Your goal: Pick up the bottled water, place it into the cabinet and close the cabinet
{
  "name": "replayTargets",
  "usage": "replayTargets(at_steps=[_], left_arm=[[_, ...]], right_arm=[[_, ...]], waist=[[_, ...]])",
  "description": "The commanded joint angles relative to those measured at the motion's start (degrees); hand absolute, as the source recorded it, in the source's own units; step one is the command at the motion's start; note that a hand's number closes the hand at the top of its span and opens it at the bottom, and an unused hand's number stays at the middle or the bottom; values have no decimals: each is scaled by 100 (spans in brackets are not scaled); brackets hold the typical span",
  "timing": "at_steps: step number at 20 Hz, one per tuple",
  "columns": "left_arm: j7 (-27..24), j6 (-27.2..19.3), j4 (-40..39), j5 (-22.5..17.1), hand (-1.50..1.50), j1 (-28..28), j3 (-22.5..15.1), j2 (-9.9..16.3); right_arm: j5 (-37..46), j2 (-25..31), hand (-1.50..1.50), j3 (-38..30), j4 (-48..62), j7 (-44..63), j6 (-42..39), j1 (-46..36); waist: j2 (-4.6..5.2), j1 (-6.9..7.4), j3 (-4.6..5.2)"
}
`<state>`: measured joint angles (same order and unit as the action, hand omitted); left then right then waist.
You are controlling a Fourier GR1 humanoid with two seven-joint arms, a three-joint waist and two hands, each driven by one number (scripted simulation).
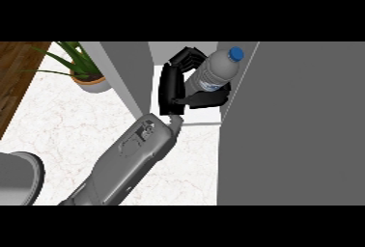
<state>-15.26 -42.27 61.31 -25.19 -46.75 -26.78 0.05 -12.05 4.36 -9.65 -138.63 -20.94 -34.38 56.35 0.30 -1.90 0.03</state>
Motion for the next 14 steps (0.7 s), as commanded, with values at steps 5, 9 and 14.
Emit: replayTargets(at_steps=[5, 9, 14], left_arm=[[-499, 308, -1218, -331, 150, -353, 500, -4], [-787, 252, -1614, -748, 150, -571, 639, -5], [-1354, 532, -2477, -837, 150, -847, 802, -5]], right_arm=[[-786, 117, -150, -174, -531, 401, -109, 83], [-922, 101, -150, -207, -525, 476, -76, 60], [-743, 28, -150, -133, -503, 323, -227, 162]], waist=[[17, -1, 2], [31, -41, 3], [45, -127, 4]])
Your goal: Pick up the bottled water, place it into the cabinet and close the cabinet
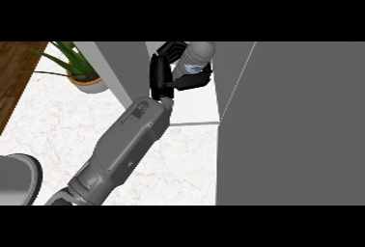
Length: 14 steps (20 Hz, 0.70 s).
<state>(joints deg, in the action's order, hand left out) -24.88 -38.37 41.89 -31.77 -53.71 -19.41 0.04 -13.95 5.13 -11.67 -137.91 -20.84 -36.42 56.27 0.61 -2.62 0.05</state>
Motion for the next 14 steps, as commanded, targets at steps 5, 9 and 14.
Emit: replayTargets(at_steps=[5, 9, 14], left_arm=[[-314, 62, -1586, 402, 150, -885, 101, 100], [-294, 82, -2016, 482, -150, -1088, 86, -1], [-214, 238, -2593, 663, -150, -1446, 78, 85]], right_arm=[[-686, 123, -150, -66, -427, 309, 31, -107], [-730, 123, -150, -309, -154, -91, -258, 100], [-882, 102, -150, -209, -466, 215, -36, -13]], waist=[[43, -50, -3], [-2, -82, -5], [28, -42, -2]])
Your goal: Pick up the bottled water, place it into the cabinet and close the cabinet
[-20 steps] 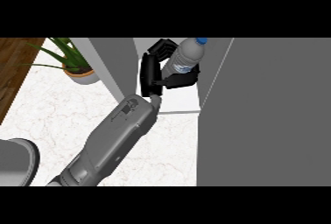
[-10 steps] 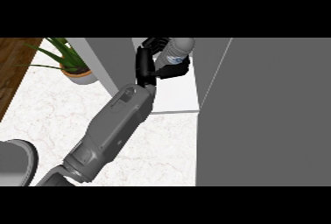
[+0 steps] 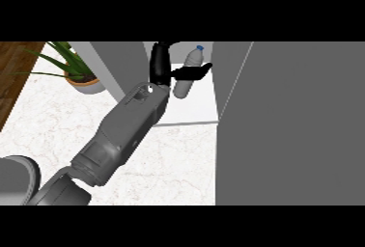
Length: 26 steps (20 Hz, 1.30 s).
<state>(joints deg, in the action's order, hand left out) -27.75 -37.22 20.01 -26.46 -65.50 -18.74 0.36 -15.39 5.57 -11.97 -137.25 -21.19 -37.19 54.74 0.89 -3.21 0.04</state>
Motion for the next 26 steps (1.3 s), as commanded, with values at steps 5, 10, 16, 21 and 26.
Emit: replayTargets(at_steps=[5, 10, 16, 21, 26], left_arm=[[-31, 295, -584, -124, -150, -440, 347, -35], [-599, 485, -254, -226, -150, -332, 431, -34], [-854, 1436, 374, -679, -150, 178, 476, -35], [-471, 1536, 920, -827, -150, 403, 104, -35], [-221, 1385, 1917, -787, -150, 1088, -279, -35]], right_arm=[[-563, 88, -150, -146, -518, 221, -3, 40], [-458, 97, -150, -107, -332, 232, -31, -129], [-575, 31, -150, -81, -778, 424, 109, 71], [-748, 100, -150, 17, -884, 895, 390, -199], [-778, 59, -150, -6, -997, 891, 273, 155]], waist=[[26, -25, 3], [-17, 21, 1], [-57, 79, 7], [-79, 216, 4], [-144, 324, 4]])
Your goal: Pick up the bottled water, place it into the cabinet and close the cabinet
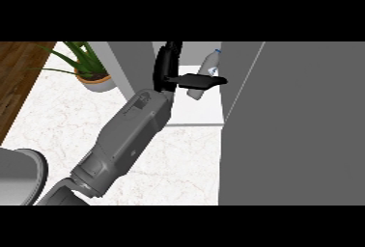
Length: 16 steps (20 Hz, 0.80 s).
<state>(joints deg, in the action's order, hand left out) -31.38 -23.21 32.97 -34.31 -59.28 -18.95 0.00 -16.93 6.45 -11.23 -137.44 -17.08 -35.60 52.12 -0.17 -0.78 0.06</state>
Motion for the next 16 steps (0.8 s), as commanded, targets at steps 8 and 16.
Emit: replayTargets(at_steps=[8, 16], left_arm=[[818, -547, 2821, 98, -150, 1594, -1015, 59], [917, -655, 4807, 362, -150, 3592, -1746, 558]], right_arm=[[-212, -99, -150, 181, -783, 450, 257, 84], [-172, 73, -150, 74, -519, 424, 253, -239]], waist=[[-63, 221, -2], [-21, 176, -4]])
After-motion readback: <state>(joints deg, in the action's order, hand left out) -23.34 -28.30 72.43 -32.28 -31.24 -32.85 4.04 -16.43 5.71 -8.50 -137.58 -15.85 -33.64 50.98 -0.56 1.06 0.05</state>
